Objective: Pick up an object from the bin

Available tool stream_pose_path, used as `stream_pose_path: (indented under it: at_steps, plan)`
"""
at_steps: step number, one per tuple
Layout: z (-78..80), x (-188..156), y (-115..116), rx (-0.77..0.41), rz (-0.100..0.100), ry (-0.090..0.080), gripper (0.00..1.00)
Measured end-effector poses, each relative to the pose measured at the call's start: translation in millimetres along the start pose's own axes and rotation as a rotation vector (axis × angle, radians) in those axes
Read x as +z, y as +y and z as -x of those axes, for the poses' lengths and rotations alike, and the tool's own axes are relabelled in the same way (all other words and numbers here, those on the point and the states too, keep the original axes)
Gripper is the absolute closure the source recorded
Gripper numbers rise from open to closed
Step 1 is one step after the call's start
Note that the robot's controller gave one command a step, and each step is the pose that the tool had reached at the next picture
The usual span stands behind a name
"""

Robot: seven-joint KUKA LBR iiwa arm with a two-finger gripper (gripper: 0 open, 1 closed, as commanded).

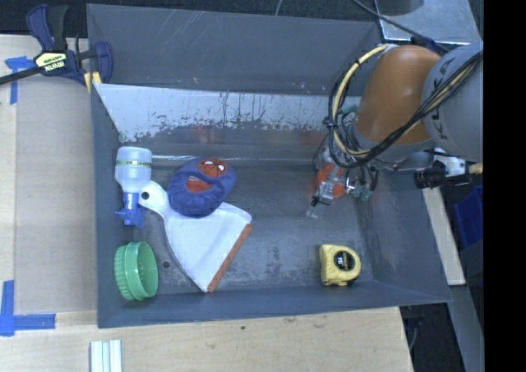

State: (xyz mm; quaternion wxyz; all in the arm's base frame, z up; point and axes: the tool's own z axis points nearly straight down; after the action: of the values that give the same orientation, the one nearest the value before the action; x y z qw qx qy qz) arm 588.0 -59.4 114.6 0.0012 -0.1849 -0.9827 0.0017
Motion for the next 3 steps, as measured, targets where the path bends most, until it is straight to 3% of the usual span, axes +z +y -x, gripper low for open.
stream_pose_path:
  at_steps: [1, 2, 3]
  plan:
    - [11.0, 20, -42, -0.303, -0.002, 0.0, 0.0]
    - [11.1, 20, -40, -0.303, 0.0, -0.001, 1.0]
    - [39.5, -130, -38, -0.281, 0.001, -0.016, 1.0]
